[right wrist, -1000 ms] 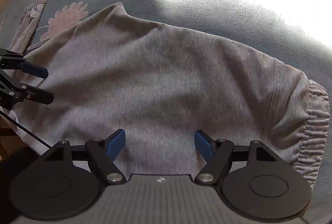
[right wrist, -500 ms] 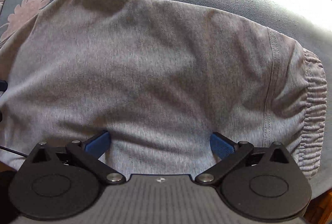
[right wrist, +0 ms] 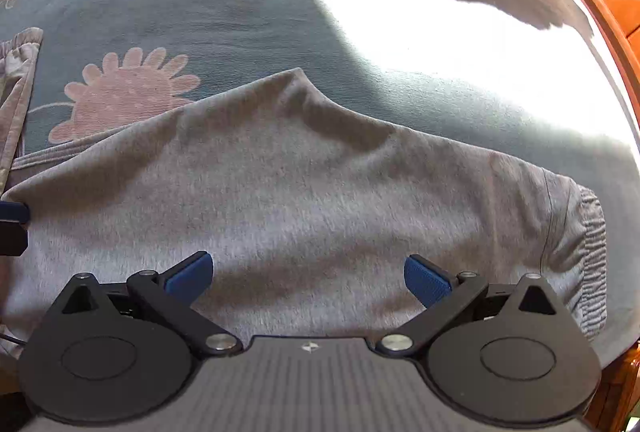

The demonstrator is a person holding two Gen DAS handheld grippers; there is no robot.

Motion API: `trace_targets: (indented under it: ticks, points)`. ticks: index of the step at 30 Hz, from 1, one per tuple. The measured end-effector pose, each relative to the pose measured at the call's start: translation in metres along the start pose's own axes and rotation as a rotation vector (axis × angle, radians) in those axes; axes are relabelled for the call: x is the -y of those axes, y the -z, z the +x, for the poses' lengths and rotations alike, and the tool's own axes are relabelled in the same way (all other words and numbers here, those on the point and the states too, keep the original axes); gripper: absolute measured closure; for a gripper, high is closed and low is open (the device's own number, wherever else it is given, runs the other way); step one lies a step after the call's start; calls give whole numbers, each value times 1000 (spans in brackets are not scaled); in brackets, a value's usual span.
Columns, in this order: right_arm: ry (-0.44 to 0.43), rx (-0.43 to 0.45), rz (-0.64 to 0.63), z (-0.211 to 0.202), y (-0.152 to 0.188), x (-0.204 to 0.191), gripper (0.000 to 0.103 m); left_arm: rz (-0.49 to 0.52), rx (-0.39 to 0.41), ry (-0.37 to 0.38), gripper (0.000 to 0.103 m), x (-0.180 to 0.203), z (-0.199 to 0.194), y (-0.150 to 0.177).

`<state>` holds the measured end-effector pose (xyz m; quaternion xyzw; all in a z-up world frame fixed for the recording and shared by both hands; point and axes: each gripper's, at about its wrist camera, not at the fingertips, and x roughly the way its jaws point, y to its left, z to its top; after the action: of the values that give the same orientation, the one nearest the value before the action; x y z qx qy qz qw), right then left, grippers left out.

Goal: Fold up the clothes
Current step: 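Smooth the folded pants with both open grippers toward the waistband, then press both open grippers along the folded grey sweatpants to flatten them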

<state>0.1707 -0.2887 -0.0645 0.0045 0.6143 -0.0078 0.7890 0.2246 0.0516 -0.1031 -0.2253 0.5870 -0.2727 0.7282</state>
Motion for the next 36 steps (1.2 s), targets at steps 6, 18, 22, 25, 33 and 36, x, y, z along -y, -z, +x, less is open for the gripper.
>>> trace_targets:
  ticks: [6, 18, 22, 25, 33, 36]
  points:
    - [-88, 94, -152, 10, 15, -18, 0, 7, 32, -28, 1, 5, 5, 5]
    - [-214, 237, -352, 22, 37, -29, 0, 21, 12, -167, 1, 27, 14, 2]
    - [-235, 290, -369, 22, 47, -24, 0, 74, 3, -196, 1, 31, 18, 5]
    - [-246, 356, -392, 23, 59, -20, 0, 94, 25, -211, 1, 34, 19, 10]
    - [-268, 548, -469, 31, 86, -12, 0, 213, 181, -314, 1, 52, 22, 35]
    - [-286, 571, -449, 26, 89, -5, 0, 306, 263, -396, 1, 68, 22, 52]
